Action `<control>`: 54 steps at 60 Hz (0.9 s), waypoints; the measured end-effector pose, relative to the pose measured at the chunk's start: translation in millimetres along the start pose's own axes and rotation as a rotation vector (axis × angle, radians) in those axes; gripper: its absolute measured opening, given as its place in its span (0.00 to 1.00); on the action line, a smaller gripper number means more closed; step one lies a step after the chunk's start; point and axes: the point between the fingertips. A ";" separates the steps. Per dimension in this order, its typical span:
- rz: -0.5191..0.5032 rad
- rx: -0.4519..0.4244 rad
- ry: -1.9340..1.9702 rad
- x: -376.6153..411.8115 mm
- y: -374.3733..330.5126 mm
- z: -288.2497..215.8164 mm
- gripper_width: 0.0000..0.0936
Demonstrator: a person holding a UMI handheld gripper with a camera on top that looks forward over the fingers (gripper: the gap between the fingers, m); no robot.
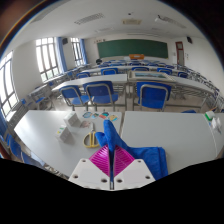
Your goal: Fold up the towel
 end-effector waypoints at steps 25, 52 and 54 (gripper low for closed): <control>0.335 0.091 0.024 -192.4 -24.8 40.2 0.91; 0.383 -0.027 0.026 -61.3 -157.9 59.0 0.91; 0.387 -0.036 0.028 -52.0 -168.2 62.2 0.91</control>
Point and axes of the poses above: the point between the fingertips, and its own axes, seen from behind it with the camera up: x to the left, z down, y forward, the way the camera looks, and after that the axes turned 12 degrees about x, right-handed
